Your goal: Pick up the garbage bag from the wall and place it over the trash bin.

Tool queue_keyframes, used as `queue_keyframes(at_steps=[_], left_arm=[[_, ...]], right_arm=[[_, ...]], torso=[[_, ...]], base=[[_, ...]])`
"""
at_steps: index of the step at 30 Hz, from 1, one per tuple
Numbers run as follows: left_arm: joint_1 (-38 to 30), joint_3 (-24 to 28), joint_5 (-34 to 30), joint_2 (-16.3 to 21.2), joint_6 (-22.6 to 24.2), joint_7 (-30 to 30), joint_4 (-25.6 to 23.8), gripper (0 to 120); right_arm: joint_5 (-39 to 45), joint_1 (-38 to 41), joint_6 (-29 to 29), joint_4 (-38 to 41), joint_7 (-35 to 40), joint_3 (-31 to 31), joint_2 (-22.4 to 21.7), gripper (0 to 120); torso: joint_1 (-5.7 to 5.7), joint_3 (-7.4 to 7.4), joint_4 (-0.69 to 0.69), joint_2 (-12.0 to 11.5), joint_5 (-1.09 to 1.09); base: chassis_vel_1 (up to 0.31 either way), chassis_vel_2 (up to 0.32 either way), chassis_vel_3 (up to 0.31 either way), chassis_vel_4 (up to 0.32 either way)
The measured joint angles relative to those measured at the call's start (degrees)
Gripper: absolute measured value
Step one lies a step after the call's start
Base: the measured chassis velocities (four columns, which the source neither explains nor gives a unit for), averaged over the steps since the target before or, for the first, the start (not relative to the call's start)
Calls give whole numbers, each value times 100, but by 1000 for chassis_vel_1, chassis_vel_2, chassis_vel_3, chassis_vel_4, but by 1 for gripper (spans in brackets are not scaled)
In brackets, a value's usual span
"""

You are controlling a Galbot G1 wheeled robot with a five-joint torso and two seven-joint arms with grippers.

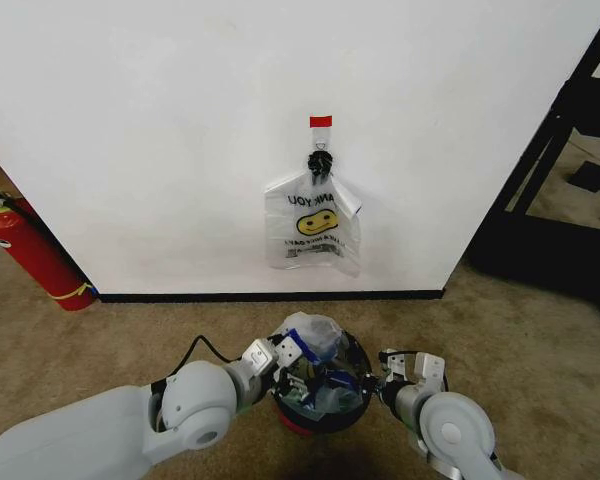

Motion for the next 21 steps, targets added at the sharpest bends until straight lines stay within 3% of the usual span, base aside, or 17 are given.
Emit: queue_keyframes(at_steps=[10, 21], left_arm=[[39, -61, 137, 67, -41, 9, -19, 88], [-190, 108, 119, -5, -40, 44, 508, 81]], right_arm=[[-9, 44, 0, -3, -14, -63, 5, 1], [-51, 27, -1, -9, -53, -90, 7, 1]], torso=[[0, -1, 0, 0, 0], [0, 0, -1, 0, -1]], base=[[0, 0, 0, 0], [0, 0, 0, 0]])
